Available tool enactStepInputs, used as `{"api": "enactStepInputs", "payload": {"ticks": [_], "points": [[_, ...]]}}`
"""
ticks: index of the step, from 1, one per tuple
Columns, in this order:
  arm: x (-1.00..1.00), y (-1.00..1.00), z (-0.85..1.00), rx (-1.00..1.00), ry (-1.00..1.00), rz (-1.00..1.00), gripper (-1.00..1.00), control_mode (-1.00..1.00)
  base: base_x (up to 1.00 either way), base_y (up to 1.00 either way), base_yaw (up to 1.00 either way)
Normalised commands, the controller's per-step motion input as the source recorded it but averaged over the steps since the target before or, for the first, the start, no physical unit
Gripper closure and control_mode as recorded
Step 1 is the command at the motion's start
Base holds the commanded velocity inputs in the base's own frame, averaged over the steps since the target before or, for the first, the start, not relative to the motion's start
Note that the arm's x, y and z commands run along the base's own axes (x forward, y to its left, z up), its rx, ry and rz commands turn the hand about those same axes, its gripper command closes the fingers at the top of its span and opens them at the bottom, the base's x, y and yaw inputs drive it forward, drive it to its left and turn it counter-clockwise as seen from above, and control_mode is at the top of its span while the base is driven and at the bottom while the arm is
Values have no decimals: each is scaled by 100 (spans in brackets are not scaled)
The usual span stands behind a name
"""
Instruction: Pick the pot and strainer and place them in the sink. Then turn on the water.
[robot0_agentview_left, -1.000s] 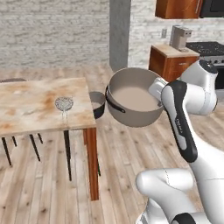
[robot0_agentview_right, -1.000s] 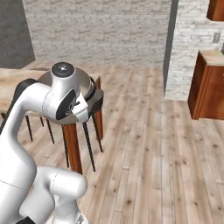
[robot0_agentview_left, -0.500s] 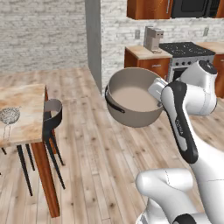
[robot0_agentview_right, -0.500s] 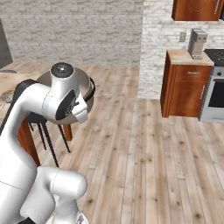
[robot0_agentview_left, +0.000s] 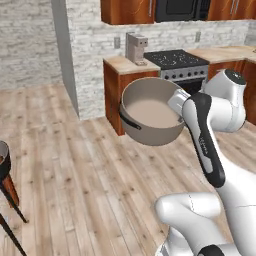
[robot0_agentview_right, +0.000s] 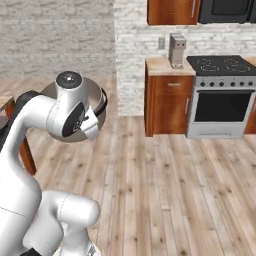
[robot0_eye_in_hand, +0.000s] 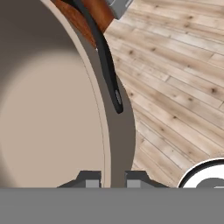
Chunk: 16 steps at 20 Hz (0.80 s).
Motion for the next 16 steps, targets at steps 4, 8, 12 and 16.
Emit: {"api": "enactStepInputs", "payload": {"ticks": [4, 8, 12, 16], "points": [[0, 0, 0, 0, 0, 0, 100, 100, 73, -64, -37], [0, 0, 0, 0, 0, 0, 100, 100, 75, -58, -41], [0, 0, 0, 0, 0, 0, 100, 100, 80, -53, -43], [0, 0, 0, 0, 0, 0, 100, 100, 82, -48, -44]]}}
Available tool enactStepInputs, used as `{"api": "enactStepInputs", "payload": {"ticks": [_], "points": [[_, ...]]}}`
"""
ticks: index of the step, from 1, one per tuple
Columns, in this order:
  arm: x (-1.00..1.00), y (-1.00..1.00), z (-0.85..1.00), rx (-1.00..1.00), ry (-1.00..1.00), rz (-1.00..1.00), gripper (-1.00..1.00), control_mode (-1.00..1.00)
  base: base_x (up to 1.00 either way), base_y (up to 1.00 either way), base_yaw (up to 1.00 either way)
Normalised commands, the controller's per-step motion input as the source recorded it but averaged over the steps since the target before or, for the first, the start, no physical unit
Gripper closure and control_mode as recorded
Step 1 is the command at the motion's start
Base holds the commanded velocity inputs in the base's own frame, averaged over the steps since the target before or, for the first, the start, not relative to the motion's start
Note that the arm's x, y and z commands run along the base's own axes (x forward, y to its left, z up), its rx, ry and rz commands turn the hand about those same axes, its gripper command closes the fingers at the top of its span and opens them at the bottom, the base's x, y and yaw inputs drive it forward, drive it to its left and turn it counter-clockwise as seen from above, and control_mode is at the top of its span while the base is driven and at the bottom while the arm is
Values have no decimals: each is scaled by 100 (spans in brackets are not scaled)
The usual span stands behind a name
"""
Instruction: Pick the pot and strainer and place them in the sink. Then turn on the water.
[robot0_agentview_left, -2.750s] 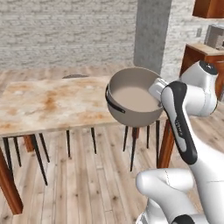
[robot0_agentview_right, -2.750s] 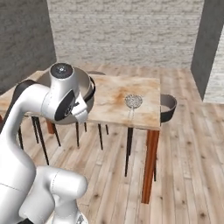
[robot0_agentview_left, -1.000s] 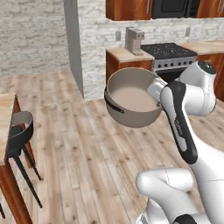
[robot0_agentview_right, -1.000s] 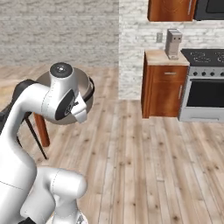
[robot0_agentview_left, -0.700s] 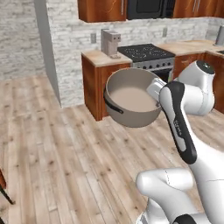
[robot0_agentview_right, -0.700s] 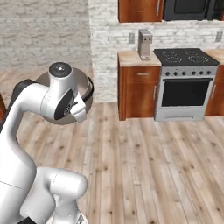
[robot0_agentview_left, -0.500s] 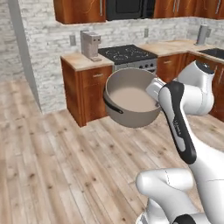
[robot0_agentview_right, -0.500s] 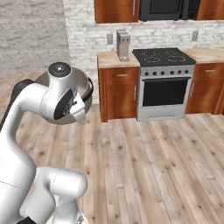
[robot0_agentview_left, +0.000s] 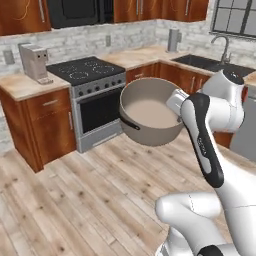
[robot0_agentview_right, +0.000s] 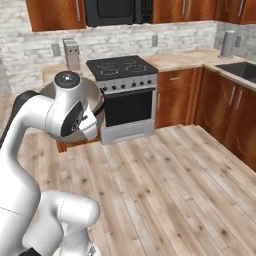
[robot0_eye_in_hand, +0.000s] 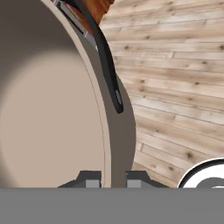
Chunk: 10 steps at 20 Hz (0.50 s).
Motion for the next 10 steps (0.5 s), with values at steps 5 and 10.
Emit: {"api": "enactStepInputs", "payload": {"ticks": [5, 10], "points": [[0, 0, 0, 0, 0, 0, 100, 100, 85, -37, -43], [0, 0, 0, 0, 0, 0, 100, 100, 79, -17, -43]]}}
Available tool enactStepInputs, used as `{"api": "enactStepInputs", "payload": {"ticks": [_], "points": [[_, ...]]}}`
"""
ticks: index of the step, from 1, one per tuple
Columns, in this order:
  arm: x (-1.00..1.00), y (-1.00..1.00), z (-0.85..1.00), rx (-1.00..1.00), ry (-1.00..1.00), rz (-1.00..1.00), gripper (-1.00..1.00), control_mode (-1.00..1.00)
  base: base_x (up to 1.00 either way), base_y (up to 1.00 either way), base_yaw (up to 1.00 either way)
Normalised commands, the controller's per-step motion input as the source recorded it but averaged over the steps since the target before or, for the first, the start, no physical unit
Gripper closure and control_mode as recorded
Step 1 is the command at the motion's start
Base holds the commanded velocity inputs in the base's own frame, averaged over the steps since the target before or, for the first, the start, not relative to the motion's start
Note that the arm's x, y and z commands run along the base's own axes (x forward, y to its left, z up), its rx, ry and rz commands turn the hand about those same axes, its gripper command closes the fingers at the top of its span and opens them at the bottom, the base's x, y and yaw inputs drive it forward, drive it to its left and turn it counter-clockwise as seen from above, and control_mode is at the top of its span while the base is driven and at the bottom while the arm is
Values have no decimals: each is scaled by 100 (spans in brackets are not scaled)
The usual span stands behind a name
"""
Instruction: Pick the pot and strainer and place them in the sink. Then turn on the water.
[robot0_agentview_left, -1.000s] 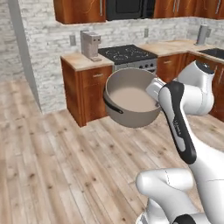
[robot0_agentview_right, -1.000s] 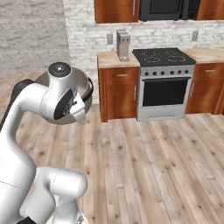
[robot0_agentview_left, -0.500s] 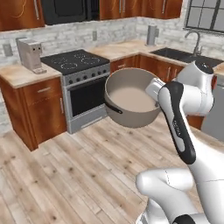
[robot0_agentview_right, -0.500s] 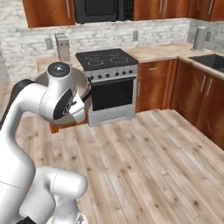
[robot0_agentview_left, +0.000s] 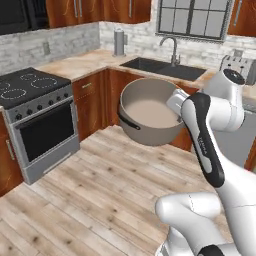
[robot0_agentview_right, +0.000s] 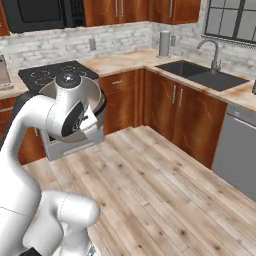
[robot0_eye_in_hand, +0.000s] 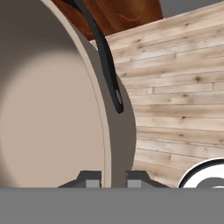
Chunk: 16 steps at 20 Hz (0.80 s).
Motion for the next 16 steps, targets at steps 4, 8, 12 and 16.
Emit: {"api": "enactStepInputs", "payload": {"ticks": [4, 8, 12, 16], "points": [[0, 0, 0, 0, 0, 0, 100, 100, 74, 0, -46], [0, 0, 0, 0, 0, 0, 100, 100, 88, 1, -39], [0, 0, 0, 0, 0, 0, 100, 100, 79, 6, -30], [0, 0, 0, 0, 0, 0, 100, 100, 68, 22, -26]]}}
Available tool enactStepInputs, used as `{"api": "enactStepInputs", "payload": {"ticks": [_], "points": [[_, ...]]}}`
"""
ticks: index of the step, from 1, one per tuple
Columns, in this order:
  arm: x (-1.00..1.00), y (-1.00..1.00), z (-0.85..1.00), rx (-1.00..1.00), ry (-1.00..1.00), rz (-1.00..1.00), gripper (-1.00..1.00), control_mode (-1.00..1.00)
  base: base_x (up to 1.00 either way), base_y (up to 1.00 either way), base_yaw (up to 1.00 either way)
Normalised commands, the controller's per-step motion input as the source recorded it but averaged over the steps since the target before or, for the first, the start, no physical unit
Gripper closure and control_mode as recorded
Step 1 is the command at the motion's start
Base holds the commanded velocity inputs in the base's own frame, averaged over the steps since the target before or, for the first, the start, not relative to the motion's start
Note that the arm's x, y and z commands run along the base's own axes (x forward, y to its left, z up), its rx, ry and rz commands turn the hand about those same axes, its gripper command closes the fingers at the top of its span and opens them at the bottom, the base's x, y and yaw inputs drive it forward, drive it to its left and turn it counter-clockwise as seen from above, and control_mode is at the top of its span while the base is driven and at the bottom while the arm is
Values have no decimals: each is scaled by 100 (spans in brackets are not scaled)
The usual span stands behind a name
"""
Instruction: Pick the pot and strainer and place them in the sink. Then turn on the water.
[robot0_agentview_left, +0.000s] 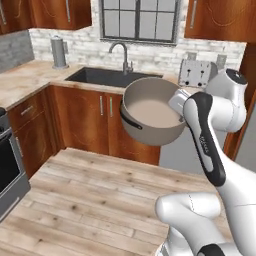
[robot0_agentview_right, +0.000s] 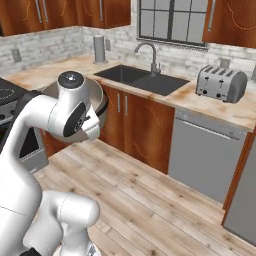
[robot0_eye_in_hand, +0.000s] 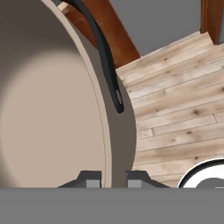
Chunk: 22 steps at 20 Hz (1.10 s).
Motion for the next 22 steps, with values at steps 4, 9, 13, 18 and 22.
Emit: {"api": "enactStepInputs", "payload": {"ticks": [4, 9, 13, 18, 22], "points": [[0, 0, 0, 0, 0, 0, 100, 100, 55, 43, -30], [0, 0, 0, 0, 0, 0, 100, 100, 45, 69, -30], [0, 0, 0, 0, 0, 0, 100, 100, 42, 79, -32], [0, 0, 0, 0, 0, 0, 100, 100, 51, 73, -31], [0, 0, 0, 0, 0, 0, 100, 100, 63, 38, -30]]}}
